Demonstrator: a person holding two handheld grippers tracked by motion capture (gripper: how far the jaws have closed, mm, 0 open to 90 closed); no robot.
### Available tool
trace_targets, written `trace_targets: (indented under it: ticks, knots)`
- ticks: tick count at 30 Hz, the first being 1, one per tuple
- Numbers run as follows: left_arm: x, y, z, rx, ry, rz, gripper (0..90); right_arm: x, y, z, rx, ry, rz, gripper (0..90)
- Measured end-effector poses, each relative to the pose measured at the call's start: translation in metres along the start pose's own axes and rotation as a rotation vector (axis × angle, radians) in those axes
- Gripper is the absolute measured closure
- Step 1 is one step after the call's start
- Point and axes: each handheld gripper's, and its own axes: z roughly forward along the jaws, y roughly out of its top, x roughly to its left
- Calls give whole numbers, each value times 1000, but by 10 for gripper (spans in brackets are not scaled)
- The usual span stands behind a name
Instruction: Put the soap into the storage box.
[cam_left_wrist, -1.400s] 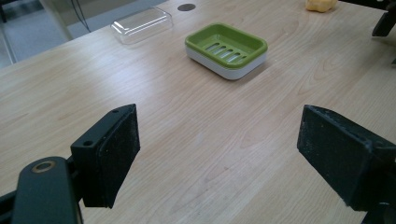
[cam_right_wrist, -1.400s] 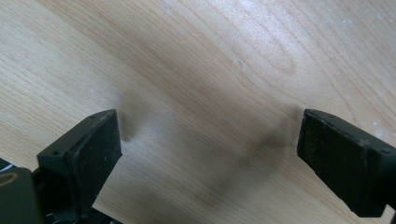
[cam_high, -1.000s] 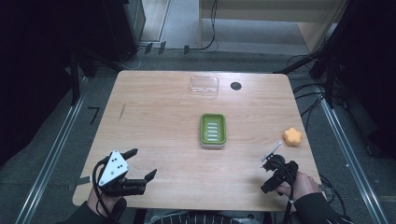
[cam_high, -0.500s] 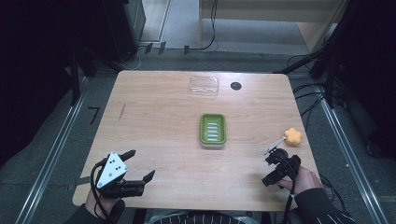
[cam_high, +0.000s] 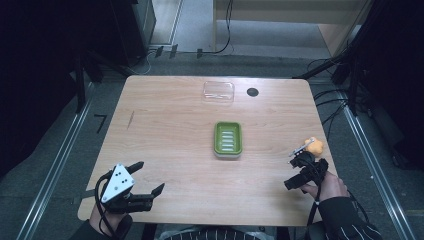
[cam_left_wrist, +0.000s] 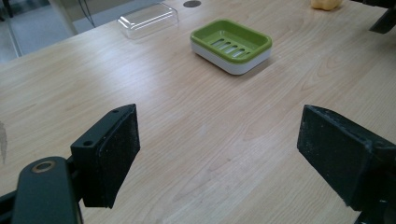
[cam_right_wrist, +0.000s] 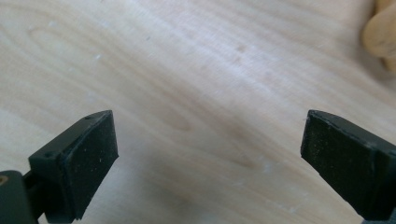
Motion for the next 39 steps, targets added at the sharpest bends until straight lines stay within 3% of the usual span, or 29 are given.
trace_targets:
  ticks: [10,17,39]
  knots:
    - [0,0,0,3,3,-5,136,-13,11,-5,-40,-20,29,36]
    - [-1,0,0,2,4,-4,136,-21,16,-5,-35,-25,58,35]
    - [-1,0,0,4,-1,0,136,-36,49,-1,-20,-41,90,31]
